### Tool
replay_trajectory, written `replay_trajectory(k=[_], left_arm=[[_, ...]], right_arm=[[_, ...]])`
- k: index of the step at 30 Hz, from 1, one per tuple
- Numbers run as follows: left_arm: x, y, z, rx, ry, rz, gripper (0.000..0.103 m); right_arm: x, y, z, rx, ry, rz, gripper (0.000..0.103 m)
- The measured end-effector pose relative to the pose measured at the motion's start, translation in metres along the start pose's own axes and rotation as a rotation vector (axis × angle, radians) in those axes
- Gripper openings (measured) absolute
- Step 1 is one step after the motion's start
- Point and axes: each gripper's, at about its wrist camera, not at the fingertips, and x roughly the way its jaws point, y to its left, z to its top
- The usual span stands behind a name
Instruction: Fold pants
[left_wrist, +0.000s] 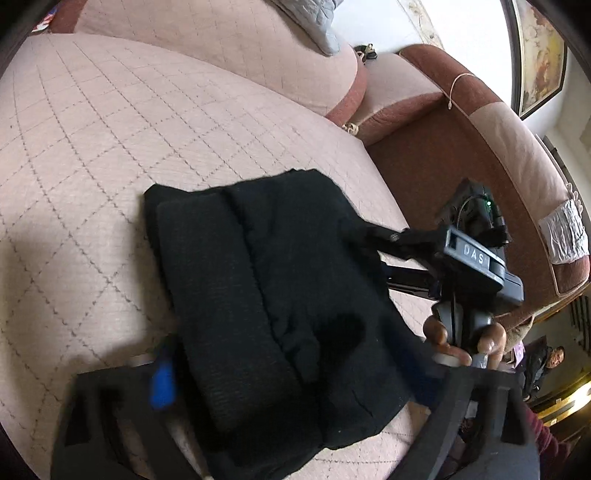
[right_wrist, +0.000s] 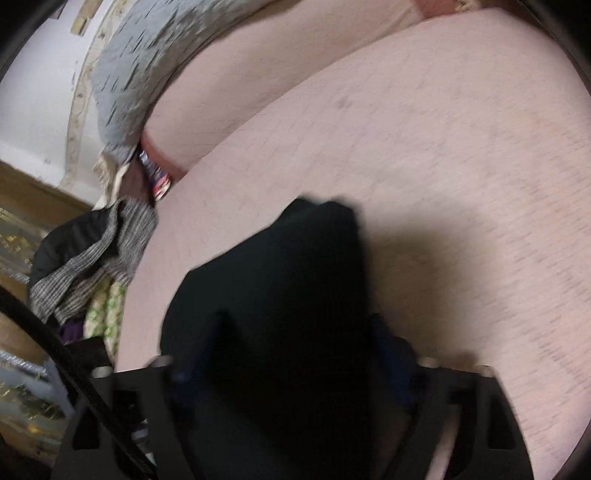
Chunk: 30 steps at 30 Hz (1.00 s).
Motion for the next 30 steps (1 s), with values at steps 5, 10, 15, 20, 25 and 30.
replay_trajectory(k=[5,10,15,20,25,30], left_arm=[[-0.009,0.024,0.003,-0.13,0.004,-0.058,0.039],[-0.027,0.02,0.005,-0.144,-0.038,-0.069,0.039],[-0.053,0.025,0.017,-0.184,-0.107,-0.104,0.039],[-0.077,0.037,0.036,-0.198,-0.181,-0.09,0.039],[-0.081,0.061,0.049,-0.214,-0.206,-0.047,0.039],[-0.079,0.087,0.054,-0.239,-0.216,0.061,0.045]], right_arm=[[-0.004,0.035,-0.007,-0.062,-0.012,-0.095,0.043],[-0.02,0.071,-0.004,-0.124,-0.037,-0.11,0.037],[-0.028,0.103,0.005,-0.162,-0.066,-0.1,0.037],[-0.019,0.131,0.016,-0.184,-0.071,-0.104,0.036],[0.007,0.15,0.027,-0.192,-0.064,-0.137,0.036],[0.045,0.154,0.037,-0.235,-0.036,-0.218,0.037]])
